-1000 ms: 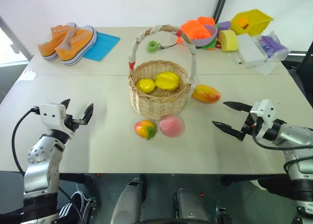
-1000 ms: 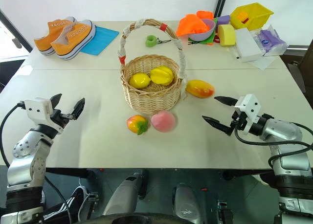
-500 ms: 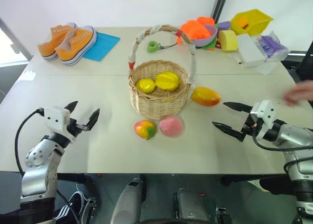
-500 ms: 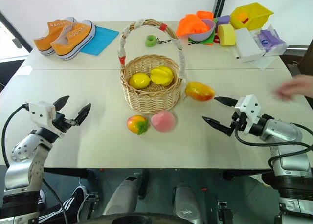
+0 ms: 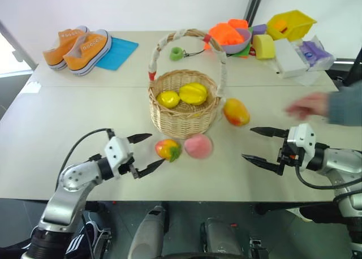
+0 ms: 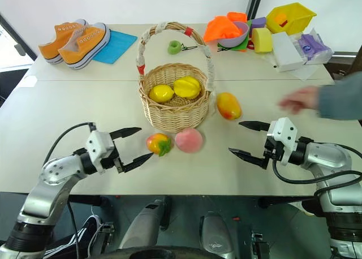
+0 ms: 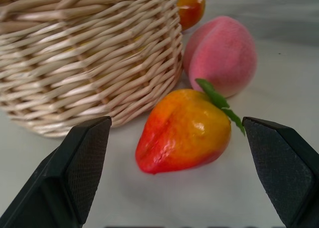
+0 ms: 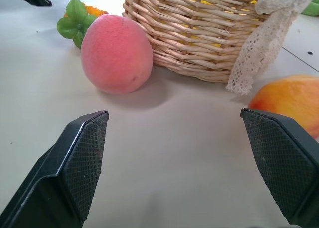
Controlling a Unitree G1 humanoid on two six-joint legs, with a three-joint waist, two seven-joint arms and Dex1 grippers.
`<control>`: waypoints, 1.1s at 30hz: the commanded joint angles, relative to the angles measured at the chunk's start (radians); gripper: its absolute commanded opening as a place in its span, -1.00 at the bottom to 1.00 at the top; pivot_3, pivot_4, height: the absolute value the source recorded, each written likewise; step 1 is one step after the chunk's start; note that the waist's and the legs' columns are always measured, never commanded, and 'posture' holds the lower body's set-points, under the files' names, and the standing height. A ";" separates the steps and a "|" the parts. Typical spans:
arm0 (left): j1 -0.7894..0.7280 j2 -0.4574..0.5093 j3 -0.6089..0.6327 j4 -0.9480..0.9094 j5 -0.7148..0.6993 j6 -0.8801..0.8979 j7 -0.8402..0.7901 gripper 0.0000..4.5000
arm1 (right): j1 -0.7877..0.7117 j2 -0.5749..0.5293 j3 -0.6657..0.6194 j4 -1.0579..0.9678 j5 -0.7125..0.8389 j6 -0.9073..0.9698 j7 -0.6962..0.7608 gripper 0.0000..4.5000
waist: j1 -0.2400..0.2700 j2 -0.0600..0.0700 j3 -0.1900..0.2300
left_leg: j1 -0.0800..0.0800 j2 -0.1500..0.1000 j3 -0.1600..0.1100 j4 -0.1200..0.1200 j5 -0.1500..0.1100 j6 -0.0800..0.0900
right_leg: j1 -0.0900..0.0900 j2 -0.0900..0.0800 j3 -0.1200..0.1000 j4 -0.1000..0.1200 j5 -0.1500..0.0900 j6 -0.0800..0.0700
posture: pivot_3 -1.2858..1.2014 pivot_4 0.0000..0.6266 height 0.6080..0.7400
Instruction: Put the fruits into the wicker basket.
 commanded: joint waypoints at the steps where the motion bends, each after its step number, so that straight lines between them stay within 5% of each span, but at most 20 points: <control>1: -0.065 -0.007 -0.028 0.037 0.025 0.012 0.003 1.00 | 0.014 -0.018 -0.007 -0.086 0.020 0.019 0.003 0.97 | -0.001 0.000 0.000 | 0.000 0.000 0.000 0.000 0.000 0.000 | 0.000 0.000 0.000 0.000 0.000 0.000 | 0.03 -0.52 1.00; 21: -0.110 -0.036 -0.142 0.123 0.055 0.133 -0.030 1.00 | 0.055 -0.038 0.013 -0.184 0.011 0.052 0.016 0.97 | -0.003 0.000 0.000 | 0.000 -0.001 0.000 0.000 0.000 0.000 | 0.001 -0.001 0.000 0.000 0.000 0.000 | 0.03 -0.52 1.00; 23: -0.104 -0.039 -0.137 0.121 0.052 0.143 -0.025 0.76 | 0.051 -0.039 0.014 -0.182 0.012 0.052 0.015 1.00 | -0.003 0.000 0.000 | 0.000 -0.001 0.000 0.000 0.000 0.000 | 0.001 -0.001 0.000 0.000 0.000 0.000 | 0.03 -0.52 1.00; 24: -0.099 -0.045 -0.123 0.111 0.043 0.143 -0.015 0.64 | 0.044 -0.043 0.013 -0.184 0.016 0.060 0.015 1.00 | -0.003 0.000 0.000 | 0.000 -0.001 0.000 0.000 0.000 0.000 | 0.001 -0.001 0.000 0.000 0.000 0.000 | 0.03 -0.52 1.00; 33: -0.009 0.017 0.092 -0.106 -0.217 0.306 -0.040 0.64 | -0.005 -0.072 -0.021 -0.212 0.080 0.145 0.006 1.00 | -0.006 0.000 0.000 | -0.001 0.000 0.000 0.000 0.000 0.000 | 0.001 -0.001 0.000 0.000 0.000 0.000 | 0.03 -0.52 1.00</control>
